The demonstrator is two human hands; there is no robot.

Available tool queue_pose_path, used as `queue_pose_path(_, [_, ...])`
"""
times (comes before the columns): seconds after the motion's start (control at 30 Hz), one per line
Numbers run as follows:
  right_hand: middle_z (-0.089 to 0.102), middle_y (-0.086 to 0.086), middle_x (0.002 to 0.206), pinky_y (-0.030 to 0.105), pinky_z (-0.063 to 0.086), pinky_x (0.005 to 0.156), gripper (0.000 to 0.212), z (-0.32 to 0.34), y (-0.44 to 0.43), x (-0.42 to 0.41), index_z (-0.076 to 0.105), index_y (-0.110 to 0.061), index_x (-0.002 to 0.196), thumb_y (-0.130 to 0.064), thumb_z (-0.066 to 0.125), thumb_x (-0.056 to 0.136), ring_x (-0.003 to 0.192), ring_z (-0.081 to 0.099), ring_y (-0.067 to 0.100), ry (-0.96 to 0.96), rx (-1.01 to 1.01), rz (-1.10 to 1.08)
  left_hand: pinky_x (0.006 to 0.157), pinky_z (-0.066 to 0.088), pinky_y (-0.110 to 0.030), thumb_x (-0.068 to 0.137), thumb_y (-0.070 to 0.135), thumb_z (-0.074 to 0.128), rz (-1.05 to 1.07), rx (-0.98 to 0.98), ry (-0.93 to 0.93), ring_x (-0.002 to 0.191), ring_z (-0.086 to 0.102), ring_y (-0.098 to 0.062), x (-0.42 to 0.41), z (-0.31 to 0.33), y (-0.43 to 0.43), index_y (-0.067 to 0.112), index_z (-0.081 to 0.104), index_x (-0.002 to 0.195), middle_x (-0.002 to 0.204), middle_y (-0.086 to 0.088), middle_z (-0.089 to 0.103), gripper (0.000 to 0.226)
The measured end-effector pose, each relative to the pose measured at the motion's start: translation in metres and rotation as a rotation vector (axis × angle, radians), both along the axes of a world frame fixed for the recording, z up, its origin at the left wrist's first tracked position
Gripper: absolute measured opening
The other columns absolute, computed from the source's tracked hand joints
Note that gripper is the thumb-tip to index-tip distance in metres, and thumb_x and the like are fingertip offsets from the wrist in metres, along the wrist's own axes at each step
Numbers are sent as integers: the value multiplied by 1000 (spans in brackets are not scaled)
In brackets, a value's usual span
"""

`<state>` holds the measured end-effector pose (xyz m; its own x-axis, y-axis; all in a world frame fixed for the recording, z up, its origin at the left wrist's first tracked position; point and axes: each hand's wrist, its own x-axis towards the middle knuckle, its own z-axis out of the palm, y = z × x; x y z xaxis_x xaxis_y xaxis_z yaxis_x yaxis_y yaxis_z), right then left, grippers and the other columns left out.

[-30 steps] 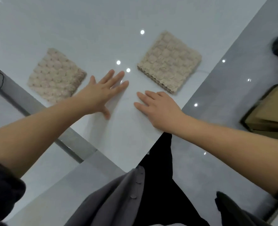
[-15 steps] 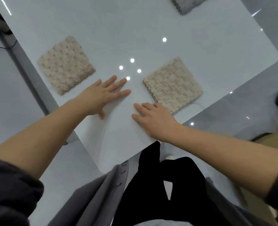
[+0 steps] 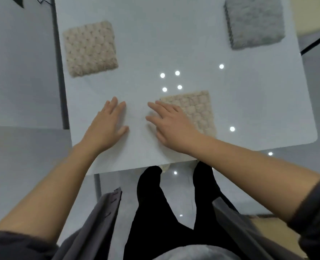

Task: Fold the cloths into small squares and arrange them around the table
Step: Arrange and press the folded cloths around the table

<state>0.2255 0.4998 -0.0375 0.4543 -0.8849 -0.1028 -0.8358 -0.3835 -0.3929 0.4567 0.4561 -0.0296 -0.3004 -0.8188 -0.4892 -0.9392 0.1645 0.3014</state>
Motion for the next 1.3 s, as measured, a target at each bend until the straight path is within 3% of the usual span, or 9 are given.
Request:
queue_pose_path(0.13, [32,15,156,56,20,114,47,5,-6,-47,54,-13,135,-18,51,89,146,25,37,-65,10,-75,121,12,-43,100,28,47,311,-62,219,150,4,-16,-62,-3,51,19,17,155,163,-1,6,63])
queue_pose_path(0.23, [9,10,163,56,0,118,55,1,-1,-80,32,-20,151,-24,38,96,150,1,35,-32,67,-173,122,5,-44,103,31,38,405,-130,330,146,-1,-1,-114,-9,67,20,12,155,163,2,2,59])
queue_pose_path(0.33, [-8,8,164,58,-5,118,60,-6,6,-102,12,-25,156,-30,34,101,149,-10,34,-2,126,-272,120,-4,-45,100,37,31,452,-191,378,141,-7,8,-150,-15,65,22,9,155,163,4,-1,61])
queue_pose_path(0.47, [-15,5,163,59,-8,117,60,-18,12,-105,3,-29,156,-38,27,103,149,-12,32,-36,200,-337,119,-7,-50,100,33,29,449,-277,345,143,-6,5,-163,-24,55,23,7,156,164,2,-1,61])
queue_pose_path(0.63, [-15,2,163,56,-11,117,61,-28,14,-106,5,-28,156,-45,16,98,151,-8,26,-88,190,-351,118,-9,-55,99,31,29,411,-296,326,144,1,4,-157,-30,50,22,9,156,164,3,0,61])
queue_pose_path(0.87, [-14,2,162,56,-11,117,61,-32,18,-80,9,-27,156,-42,14,97,150,-10,27,-50,182,-341,115,-10,-59,96,33,18,234,-268,214,150,-8,-19,-179,-41,57,19,3,155,163,-4,-8,63])
queue_pose_path(1.0, [-9,3,164,56,-12,117,59,-38,15,-92,12,-29,156,-40,15,98,151,-6,24,-12,165,-382,115,-15,-56,98,32,19,240,-316,135,150,-6,-20,-169,-47,55,18,3,155,163,-6,-7,62])
queue_pose_path(1.13, [-3,6,164,58,-8,117,59,-41,17,-82,15,-22,156,-35,18,99,151,-2,24,-5,123,-329,116,-11,-58,97,33,14,183,-303,125,150,-3,-22,-176,-49,54,13,6,155,163,-7,-4,62])
queue_pose_path(1.3, [-1,6,164,57,-10,117,58,-47,15,-93,14,-24,156,-35,21,99,151,0,23,23,96,-353,116,-8,-58,97,31,21,166,-358,78,150,3,-22,-171,-53,50,13,12,155,163,-9,3,61])
